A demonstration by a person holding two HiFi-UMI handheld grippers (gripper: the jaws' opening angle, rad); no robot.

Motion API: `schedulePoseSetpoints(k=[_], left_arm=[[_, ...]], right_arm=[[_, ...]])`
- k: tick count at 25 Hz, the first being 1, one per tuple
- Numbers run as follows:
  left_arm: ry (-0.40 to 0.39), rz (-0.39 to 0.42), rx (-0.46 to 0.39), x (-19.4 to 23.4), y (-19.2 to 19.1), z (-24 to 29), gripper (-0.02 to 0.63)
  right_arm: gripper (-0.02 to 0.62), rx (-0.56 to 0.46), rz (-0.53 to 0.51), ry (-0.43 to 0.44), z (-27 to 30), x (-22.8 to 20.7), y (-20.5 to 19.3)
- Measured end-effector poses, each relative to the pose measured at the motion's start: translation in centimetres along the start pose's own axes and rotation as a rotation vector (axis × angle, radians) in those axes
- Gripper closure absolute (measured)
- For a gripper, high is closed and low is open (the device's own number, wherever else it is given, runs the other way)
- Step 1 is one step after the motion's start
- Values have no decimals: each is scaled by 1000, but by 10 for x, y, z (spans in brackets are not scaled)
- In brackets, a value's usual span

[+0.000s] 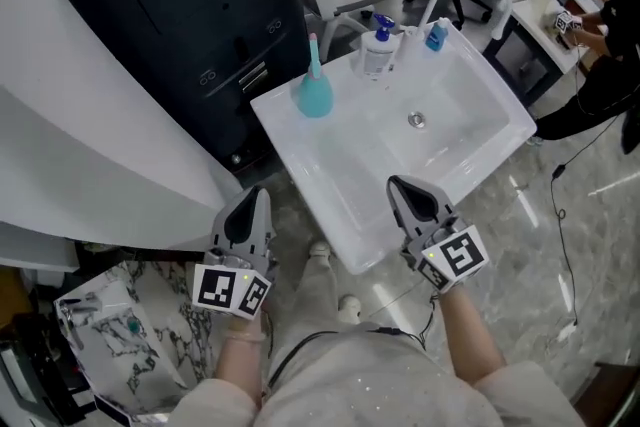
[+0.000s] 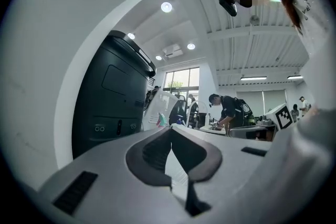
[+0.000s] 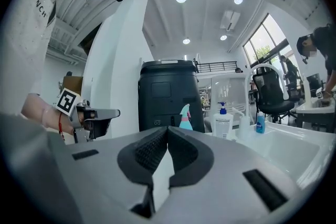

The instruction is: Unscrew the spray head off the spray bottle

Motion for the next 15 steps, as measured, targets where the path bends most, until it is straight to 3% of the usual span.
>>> schedulePoseSetpoints(k=[15], left_arm=[[-42, -23, 38, 47, -8, 89, 600]], right_arm=[[590, 40, -2, -11, 81, -39, 8]])
Point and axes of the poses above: the fingertips, and each gripper's own axes: z forward along the fingers, x to its left, y out of its top, the point moved 8 cm from there along -z, backward along the fingers
